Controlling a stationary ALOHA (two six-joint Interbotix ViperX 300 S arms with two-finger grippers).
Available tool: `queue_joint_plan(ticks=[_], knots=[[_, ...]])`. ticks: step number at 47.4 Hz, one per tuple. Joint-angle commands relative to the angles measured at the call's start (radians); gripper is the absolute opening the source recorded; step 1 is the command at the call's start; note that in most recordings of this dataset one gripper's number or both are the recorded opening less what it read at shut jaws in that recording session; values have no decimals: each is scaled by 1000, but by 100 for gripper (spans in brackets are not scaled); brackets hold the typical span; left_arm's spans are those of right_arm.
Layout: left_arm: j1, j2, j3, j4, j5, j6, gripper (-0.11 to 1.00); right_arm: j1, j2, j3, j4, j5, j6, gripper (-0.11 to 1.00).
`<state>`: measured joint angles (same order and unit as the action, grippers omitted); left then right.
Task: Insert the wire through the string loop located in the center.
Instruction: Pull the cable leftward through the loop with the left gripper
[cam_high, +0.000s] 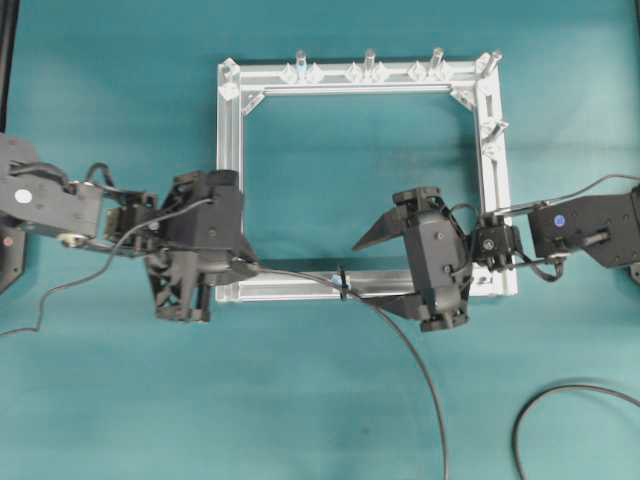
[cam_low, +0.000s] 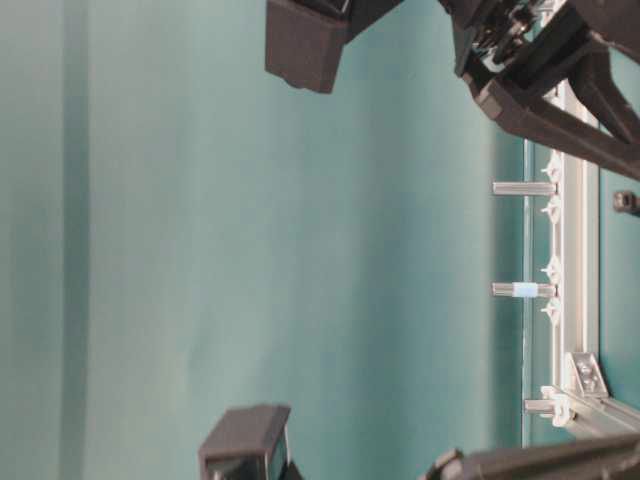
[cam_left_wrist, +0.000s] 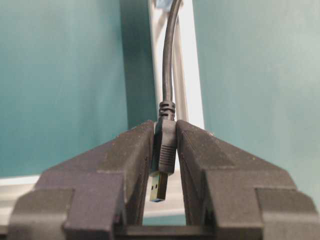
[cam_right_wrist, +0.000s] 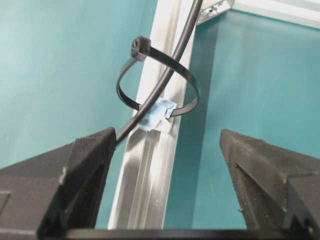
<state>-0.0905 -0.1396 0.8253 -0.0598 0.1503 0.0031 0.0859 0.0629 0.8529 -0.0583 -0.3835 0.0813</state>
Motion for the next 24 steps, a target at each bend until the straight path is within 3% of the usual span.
queue_joint_plan(ticks=[1,24], knots=[[3,-44,14,2,0,-20,19,-2,-26,-5,-2,-5,3,84],[3,-155,120,-3,2,-49,16,0,-29,5,-2,-3,2,84]])
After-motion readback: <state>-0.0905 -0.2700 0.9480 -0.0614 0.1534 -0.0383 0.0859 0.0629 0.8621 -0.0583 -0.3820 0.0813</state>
